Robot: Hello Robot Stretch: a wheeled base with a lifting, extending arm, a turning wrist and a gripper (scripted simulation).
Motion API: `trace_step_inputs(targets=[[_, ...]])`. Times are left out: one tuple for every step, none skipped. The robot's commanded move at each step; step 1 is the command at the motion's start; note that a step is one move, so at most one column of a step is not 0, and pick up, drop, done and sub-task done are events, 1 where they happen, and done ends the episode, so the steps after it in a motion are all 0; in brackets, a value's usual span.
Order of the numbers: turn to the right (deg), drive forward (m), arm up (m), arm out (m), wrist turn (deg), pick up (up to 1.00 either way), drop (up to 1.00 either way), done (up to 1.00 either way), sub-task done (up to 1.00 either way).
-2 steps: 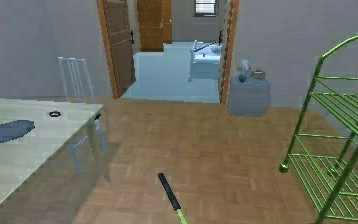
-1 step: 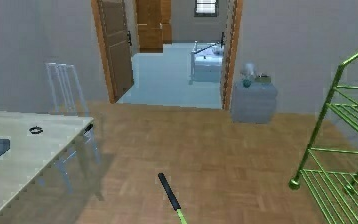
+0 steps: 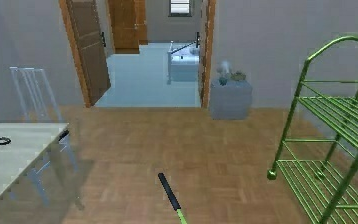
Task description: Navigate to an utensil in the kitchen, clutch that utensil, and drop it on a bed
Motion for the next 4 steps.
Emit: trace_step_inputs(targets=[[0.0,0.05,0.00,0.00,0.0,0.00,0.00,0.00,0.00],[-45.0,0.00,0.00,0.00,0.0,0.00,0.00,0.00,0.00],[-15.0,0.00,0.00,0.00,0.0,0.00,0.00,0.00,0.00],[0.0,0.10,0.00,0.00,0.0,0.00,0.00,0.00,0.00]])
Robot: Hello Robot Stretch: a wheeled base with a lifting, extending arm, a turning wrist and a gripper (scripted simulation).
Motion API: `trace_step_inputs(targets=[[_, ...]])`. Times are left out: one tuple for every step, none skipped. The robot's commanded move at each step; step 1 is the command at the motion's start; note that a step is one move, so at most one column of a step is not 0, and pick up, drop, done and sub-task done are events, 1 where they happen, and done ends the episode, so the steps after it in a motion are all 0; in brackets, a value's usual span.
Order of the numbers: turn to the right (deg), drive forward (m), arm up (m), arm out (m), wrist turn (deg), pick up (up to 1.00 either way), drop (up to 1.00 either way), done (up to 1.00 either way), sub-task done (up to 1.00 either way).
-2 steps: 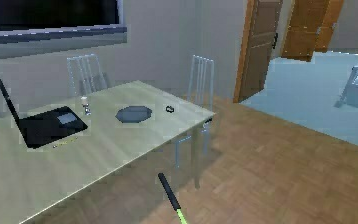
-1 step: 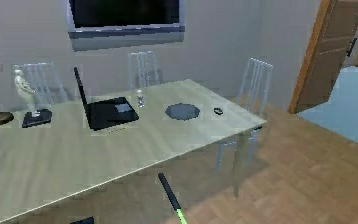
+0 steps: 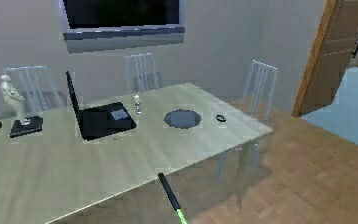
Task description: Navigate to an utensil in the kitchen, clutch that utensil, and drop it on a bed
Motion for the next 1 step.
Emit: trace_step_inputs(targets=[[45.0,0.00,0.00,0.00,0.0,0.00,0.00,0.00,0.00]])
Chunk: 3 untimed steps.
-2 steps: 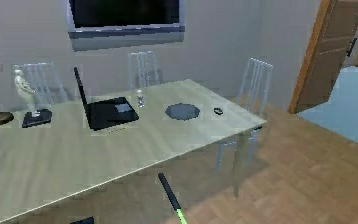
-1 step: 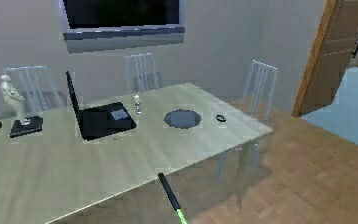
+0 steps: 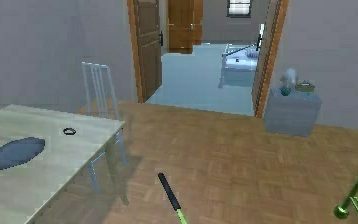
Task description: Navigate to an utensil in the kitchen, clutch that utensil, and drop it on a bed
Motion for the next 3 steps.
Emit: trace_step_inputs(targets=[[3.0,0.00,0.00,0.00,0.0,0.00,0.00,0.00,0.00],[0.0,1.00,0.00,0.00,0.0,0.00,0.00,0.00,0.00],[0.0,1.00,0.00,0.00,0.0,0.00,0.00,0.00,0.00]])
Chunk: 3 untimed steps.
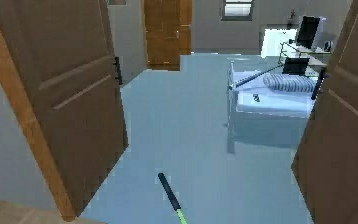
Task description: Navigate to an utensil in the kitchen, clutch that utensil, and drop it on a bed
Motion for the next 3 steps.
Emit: trace_step_inputs(targets=[[0.0,1.00,0.00,0.00,0.0,0.00,0.00,0.00,0.00],[0.0,0.90,0.00,0.00,0.0,0.00,0.00,0.00,0.00],[9.0,0.00,0.00,0.00,0.0,0.00,0.00,0.00,0.00]])
